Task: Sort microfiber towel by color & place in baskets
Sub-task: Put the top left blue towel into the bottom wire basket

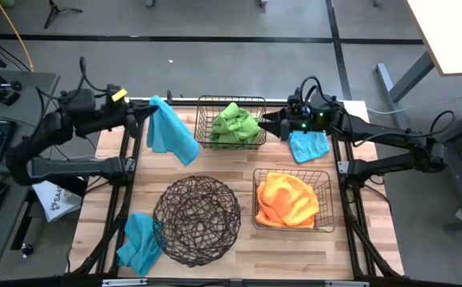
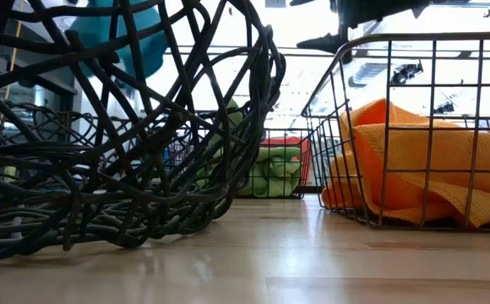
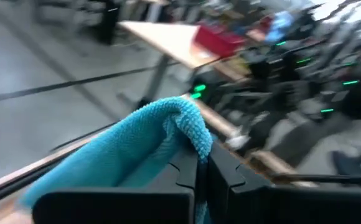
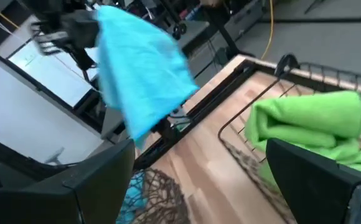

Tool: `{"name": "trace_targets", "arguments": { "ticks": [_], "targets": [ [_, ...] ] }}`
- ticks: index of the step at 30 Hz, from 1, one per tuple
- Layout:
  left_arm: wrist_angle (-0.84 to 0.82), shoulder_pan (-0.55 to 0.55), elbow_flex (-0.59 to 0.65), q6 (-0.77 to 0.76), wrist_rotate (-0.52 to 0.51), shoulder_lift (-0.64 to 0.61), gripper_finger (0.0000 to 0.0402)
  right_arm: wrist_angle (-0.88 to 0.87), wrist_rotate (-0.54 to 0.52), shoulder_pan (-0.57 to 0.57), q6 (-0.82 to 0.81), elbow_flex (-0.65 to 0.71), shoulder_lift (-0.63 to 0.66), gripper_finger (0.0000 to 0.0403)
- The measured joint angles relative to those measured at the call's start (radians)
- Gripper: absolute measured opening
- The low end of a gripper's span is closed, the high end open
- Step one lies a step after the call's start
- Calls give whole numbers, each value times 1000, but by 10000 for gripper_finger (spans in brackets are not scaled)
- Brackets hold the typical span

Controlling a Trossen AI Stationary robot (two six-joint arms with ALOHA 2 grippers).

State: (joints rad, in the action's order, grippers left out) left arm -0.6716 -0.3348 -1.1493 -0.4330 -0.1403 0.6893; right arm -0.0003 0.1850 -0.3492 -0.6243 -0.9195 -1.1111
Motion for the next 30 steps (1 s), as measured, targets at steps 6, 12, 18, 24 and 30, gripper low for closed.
{"name": "trace_targets", "arguments": {
  "ticks": [6, 12, 18, 24, 30],
  "targets": [
    [197, 236, -84, -2, -11, 158, 0, -7, 50, -22, 83, 0, 39, 358],
    [283, 517, -130, -37, -90, 317, 0, -14, 83, -24, 130, 0, 100, 358],
    [246, 799, -148, -187, -347, 397, 0, -26, 156, -24, 139, 0, 147, 358],
    [96, 957, -149, -434, -499, 457, 0, -44, 270, -23, 128, 0, 159, 358],
    [44, 990, -148, -537, -349, 572, 0, -60, 297, 16, 91, 0, 158, 358]
  ]
}}
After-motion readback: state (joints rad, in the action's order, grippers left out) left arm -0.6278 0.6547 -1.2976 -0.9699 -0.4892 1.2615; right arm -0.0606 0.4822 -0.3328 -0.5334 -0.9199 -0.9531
